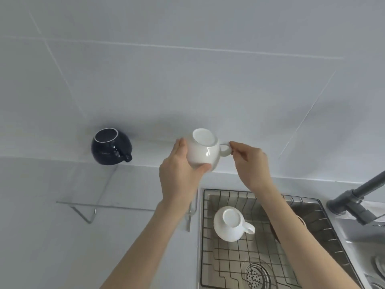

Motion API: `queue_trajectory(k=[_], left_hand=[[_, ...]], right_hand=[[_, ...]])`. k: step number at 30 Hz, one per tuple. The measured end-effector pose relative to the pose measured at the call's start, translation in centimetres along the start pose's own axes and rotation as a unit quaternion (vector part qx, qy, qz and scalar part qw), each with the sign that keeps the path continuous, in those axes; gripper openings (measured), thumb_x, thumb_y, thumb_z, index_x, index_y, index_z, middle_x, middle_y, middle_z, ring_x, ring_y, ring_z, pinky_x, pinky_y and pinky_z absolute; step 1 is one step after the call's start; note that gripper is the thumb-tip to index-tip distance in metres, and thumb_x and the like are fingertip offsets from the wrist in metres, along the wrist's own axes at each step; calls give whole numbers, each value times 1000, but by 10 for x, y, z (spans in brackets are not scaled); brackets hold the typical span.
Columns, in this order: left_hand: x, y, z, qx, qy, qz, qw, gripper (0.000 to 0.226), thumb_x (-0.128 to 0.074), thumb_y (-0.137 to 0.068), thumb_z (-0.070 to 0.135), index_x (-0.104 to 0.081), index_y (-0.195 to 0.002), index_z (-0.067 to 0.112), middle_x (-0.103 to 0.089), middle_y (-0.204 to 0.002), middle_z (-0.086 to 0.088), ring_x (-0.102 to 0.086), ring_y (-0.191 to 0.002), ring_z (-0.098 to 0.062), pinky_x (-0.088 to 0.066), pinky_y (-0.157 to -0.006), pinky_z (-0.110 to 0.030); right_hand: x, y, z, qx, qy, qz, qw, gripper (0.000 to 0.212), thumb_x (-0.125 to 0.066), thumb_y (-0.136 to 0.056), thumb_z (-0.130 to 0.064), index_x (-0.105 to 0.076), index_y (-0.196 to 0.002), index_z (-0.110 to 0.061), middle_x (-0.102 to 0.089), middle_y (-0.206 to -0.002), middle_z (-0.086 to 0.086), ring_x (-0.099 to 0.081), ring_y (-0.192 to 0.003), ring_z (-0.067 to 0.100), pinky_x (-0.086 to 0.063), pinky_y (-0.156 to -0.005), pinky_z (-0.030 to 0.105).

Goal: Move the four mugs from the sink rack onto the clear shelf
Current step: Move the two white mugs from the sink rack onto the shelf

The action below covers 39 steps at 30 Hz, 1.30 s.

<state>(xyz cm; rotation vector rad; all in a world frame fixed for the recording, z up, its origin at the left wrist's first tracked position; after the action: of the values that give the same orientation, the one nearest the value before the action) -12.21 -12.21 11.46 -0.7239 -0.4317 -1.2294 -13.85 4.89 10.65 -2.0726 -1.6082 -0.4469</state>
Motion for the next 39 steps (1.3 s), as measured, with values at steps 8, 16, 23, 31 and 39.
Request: queue_trajectory(k=[8,16,23,31,39], left_hand=[[18,-33,-66,94,14,22,995,60,-78,-60,33,-52,-109,11,-69,-92,-7,-59,-88,-32,-32,-64,-28],[-2,-45,-96,113,49,22,992,62,-77,-61,31,-52,-115,14,-69,-99,-5,-61,-89,-29,-39,-68,-27],[-21,-40,-99,91,46,19,995,68,-71,-70,32,-43,-126,7,-59,-127,-16,-59,-105,-35,-46,-86,-39],[-28,-39,-99,96,55,16,994,68,-69,-73,31,-40,-128,4,-56,-129,-21,-56,-110,-38,-44,-92,-43],[-19,-28,-69,48,35,0,998,77,-68,-75,25,-28,-139,11,-24,-153,-12,-26,-140,-24,-27,-104,-26]], right_hand=[[-76,-34,-21,41,88,-87,991,30,-35,-82,3,-64,-86,-3,-38,-54,4,-27,-56,19,-28,-57,28],[-109,-46,-2,7,117,-126,985,48,-34,-89,-1,-48,-131,-16,-52,-119,16,-42,-122,23,-30,-78,18],[-112,-46,7,8,94,-114,989,49,-36,-90,-3,-40,-137,-16,-46,-127,14,-37,-128,22,-25,-78,10],[-112,-50,13,14,75,-113,991,51,-37,-90,-3,-36,-139,-15,-46,-131,16,-30,-133,20,-20,-77,5],[-73,-37,30,-23,-18,-115,993,53,-42,-90,-9,-31,-141,-21,-41,-145,2,-36,-135,16,-28,-112,32]])
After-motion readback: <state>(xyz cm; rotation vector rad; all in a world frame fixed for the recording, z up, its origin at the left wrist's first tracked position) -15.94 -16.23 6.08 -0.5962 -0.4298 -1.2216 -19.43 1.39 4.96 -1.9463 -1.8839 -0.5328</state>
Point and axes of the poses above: each hand's wrist, its own y-axis away from the middle knuckle, its own x-axis out of the back of the hand, z = x × y, the point moved 6 cm from there along -y, towards the middle knuckle
